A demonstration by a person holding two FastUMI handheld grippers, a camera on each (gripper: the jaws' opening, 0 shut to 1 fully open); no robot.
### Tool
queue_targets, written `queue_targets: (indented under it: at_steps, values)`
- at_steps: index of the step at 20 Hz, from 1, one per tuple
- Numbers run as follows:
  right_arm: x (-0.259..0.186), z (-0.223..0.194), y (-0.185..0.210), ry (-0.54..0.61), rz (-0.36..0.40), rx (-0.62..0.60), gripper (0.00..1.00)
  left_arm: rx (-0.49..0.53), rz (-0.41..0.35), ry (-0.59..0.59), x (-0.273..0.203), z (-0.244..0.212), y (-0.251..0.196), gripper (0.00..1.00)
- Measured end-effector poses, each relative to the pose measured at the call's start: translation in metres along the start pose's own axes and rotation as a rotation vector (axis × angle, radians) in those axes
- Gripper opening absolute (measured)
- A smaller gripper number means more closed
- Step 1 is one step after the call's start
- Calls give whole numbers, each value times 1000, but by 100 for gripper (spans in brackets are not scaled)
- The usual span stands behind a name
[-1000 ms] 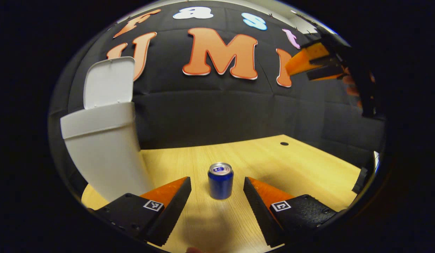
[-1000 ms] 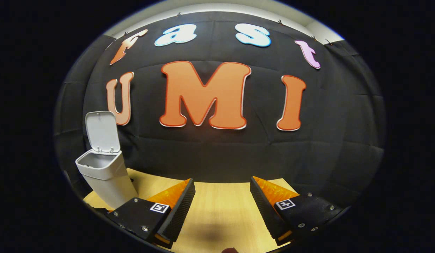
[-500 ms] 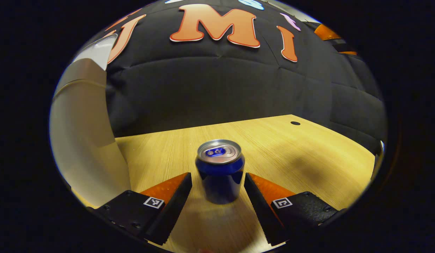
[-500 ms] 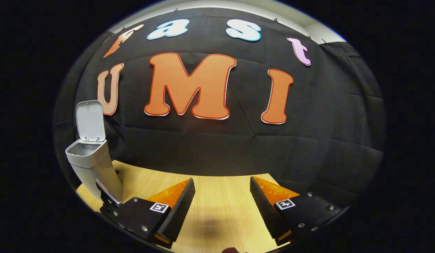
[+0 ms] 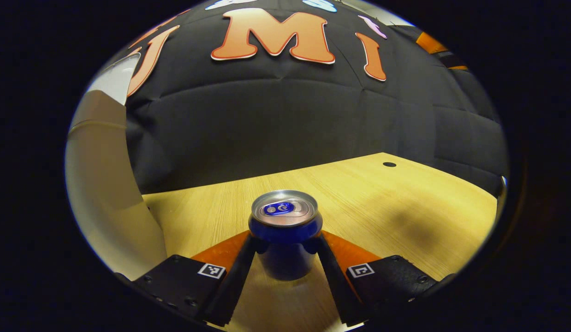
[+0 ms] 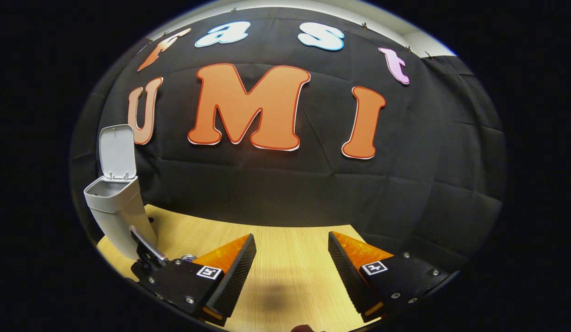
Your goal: Press the lid of the desktop garbage bin to open it, pick up the crumpled paper on the desktop and throw it into the bin, then pick up the pop can on the desktop and drop it into the bin, and finally close the garbage bin lid.
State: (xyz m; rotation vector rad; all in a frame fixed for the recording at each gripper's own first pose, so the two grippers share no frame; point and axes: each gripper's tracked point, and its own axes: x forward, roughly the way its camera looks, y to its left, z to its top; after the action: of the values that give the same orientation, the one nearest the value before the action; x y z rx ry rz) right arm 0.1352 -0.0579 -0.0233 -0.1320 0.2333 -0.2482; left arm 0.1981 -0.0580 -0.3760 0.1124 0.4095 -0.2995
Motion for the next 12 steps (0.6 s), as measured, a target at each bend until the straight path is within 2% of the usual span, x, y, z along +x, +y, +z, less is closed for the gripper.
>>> queue_targets:
  at_steps: [3, 6, 12]
  values:
    - [-1, 2, 3, 2, 5, 7, 94, -5, 8, -65, -16, 41, 6, 80]
    - [-2, 8, 9, -10, 23, 11, 94, -38, 28, -120, -57, 101, 23, 80]
    - [-6, 10, 32, -20, 86, 65, 94, -54, 127, -161, -145, 209, 97, 80]
